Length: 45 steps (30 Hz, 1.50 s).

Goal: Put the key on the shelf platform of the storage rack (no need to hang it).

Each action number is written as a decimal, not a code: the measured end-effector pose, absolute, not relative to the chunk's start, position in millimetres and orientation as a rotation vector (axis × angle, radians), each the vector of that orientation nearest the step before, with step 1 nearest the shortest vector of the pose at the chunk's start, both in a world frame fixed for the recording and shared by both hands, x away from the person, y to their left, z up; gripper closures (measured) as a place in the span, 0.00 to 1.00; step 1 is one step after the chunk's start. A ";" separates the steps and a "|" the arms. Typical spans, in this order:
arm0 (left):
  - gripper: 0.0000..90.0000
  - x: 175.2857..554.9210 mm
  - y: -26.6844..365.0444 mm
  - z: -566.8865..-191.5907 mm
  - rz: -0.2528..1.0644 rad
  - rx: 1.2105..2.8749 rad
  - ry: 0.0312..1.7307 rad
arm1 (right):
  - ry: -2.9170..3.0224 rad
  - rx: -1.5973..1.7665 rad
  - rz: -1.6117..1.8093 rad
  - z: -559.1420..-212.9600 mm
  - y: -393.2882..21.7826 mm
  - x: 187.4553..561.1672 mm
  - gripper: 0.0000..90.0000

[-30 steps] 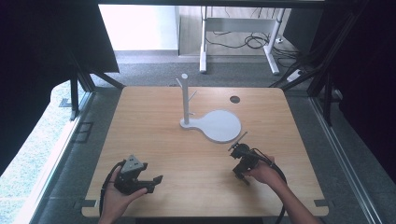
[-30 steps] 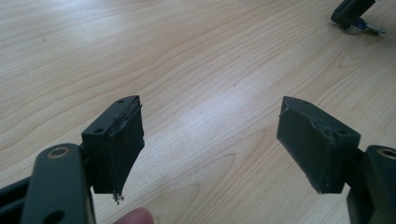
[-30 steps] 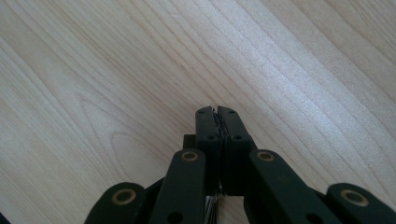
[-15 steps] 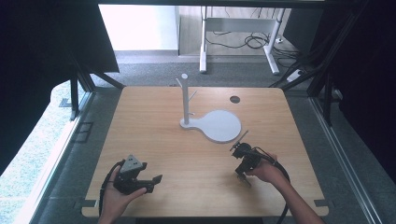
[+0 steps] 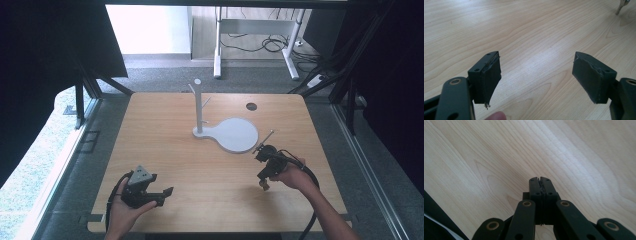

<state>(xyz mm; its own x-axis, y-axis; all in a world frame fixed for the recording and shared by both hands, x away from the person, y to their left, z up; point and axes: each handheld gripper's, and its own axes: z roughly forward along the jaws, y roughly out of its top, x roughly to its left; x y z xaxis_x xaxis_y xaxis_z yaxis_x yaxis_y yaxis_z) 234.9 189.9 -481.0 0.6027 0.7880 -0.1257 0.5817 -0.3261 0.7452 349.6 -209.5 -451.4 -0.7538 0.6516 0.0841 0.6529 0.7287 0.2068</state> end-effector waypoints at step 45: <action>0.26 233.8 191.2 -478.9 0.353 2.043 1.082 | -3.001 -1.086 -0.499 -396.2 -192.2 375.4 1.00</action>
